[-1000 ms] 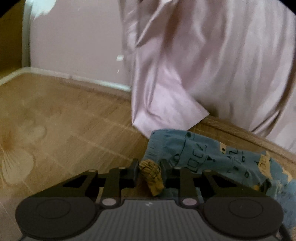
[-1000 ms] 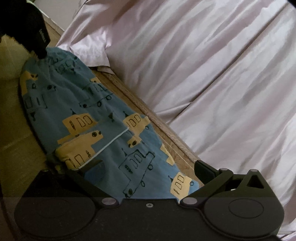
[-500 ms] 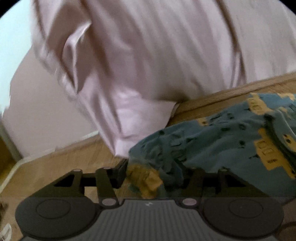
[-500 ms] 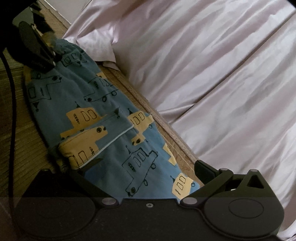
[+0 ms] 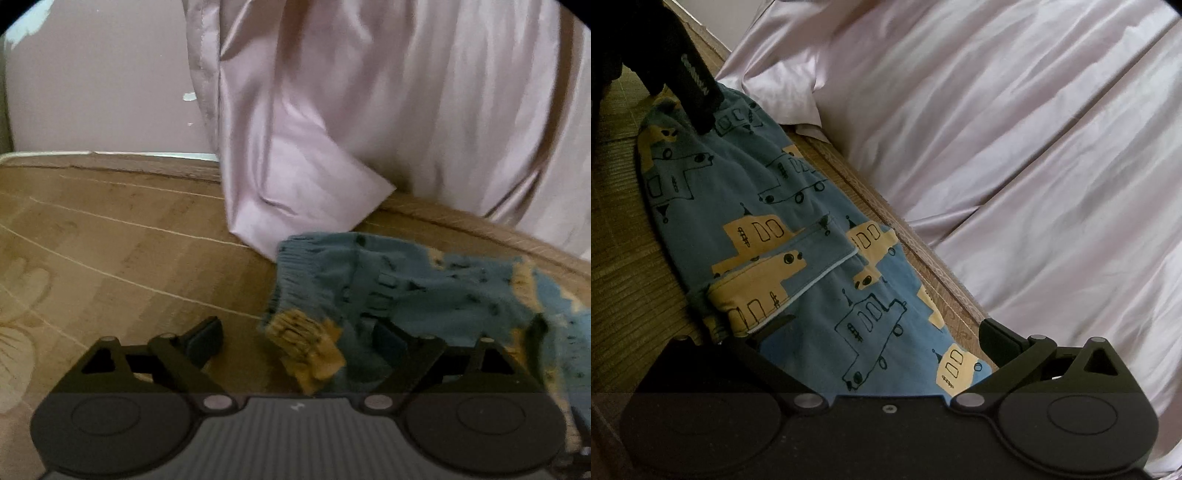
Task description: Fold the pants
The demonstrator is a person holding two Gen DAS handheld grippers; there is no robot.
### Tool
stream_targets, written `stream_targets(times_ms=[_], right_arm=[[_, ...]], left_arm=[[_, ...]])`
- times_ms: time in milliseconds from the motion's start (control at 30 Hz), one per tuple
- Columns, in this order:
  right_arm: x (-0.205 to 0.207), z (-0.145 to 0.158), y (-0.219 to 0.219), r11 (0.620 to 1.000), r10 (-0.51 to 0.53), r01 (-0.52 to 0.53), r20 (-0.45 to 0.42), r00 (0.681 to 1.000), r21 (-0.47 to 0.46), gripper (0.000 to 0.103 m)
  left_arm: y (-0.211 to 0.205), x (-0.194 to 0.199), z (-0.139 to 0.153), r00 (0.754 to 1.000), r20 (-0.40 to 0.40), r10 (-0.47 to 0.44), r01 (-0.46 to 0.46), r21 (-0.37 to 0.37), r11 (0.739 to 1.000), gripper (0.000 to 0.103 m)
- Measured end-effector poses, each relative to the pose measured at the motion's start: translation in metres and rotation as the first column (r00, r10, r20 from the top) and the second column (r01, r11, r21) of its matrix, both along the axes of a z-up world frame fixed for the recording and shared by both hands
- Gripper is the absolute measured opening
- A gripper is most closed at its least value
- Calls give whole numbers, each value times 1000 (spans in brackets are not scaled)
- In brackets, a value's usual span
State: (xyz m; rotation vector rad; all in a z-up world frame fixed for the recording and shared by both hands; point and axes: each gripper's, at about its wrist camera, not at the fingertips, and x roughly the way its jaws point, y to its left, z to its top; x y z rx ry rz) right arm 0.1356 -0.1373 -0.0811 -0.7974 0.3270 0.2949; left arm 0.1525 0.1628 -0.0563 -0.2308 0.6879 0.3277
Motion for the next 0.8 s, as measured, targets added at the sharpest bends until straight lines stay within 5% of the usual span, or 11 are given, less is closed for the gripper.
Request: stream_targets(times_ms=[167, 300, 367, 400, 433, 533, 800], right_arm=[[-1, 0, 0, 1000, -1, 1, 4, 1000, -3, 102], [-1, -1, 1, 1000, -3, 3, 7, 1000, 0, 102], [-1, -1, 1, 1000, -5, 5, 5, 1000, 4, 102], [-1, -1, 1, 1000, -5, 5, 4, 1000, 6, 102], [-1, -1, 1, 1000, -4, 4, 3, 1000, 8, 102], [0, -1, -1, 1000, 2, -2, 3, 1000, 15, 102], [13, 7, -23, 989, 57, -47, -67, 996, 140, 102]], left_arm=[[1, -14, 0, 995, 81, -64, 71, -89, 993, 83], [19, -24, -3, 988, 153, 6, 28, -218, 975, 76], [25, -26, -3, 985, 162, 52, -8, -263, 965, 66], [25, -25, -4, 985, 153, 80, -37, -264, 964, 54], [25, -24, -3, 985, 137, 101, -65, -247, 967, 42], [17, -17, 0, 989, 78, 123, -109, -166, 980, 27], [-21, -3, 27, 998, 67, 23, -25, 30, 999, 17]])
